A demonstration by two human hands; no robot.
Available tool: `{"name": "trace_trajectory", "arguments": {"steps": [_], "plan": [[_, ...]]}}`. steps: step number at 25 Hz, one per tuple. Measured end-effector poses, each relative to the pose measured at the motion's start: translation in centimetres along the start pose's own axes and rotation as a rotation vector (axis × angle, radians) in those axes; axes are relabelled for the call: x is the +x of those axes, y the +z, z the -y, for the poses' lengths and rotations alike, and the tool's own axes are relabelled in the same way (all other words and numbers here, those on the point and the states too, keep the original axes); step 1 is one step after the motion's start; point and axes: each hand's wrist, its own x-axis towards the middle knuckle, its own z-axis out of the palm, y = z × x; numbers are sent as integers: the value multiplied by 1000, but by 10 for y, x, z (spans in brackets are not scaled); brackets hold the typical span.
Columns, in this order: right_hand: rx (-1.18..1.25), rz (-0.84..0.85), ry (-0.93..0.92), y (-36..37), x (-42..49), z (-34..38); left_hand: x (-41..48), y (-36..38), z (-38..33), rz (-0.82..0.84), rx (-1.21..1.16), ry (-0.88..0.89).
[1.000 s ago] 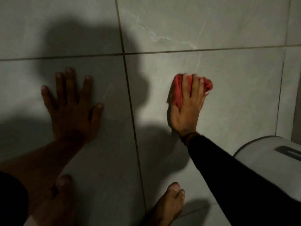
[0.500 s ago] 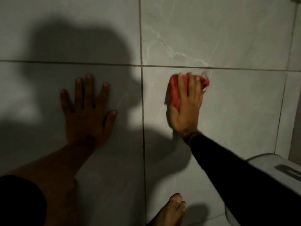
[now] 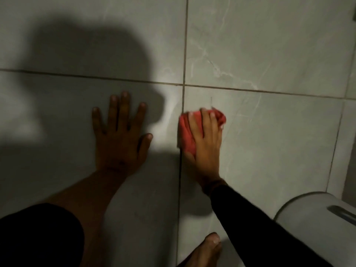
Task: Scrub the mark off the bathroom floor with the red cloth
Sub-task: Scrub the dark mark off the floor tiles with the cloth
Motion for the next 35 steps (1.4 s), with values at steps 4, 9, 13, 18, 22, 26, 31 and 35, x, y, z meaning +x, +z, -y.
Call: {"name": "trace_trajectory", "arguments": {"steps": [4,9,13,18,22,26,31,35], "plan": [[7,-147,204,-26,29,-28,1,2,1,4,20,8],[3,-280,-47,-1,89,38,2,5,1,10,14,0],[-50,-67,-147,44,-80,19,0,4,3,17,5,1],[-173,8,173,24,-130,-66,0,2,2,39,-5,6],[-22,-300,362,-32,2,-102,-1,3,2,39,-1,1],[-18,-288,168,-32,74,-43,0,9,4,12,15,11],[-24,38,-73,5,-77,-14,-4,11,5,26,4,-3],[-103,-52,-48,-12,-20,-74,-2,9,6,42,9,10]]}}
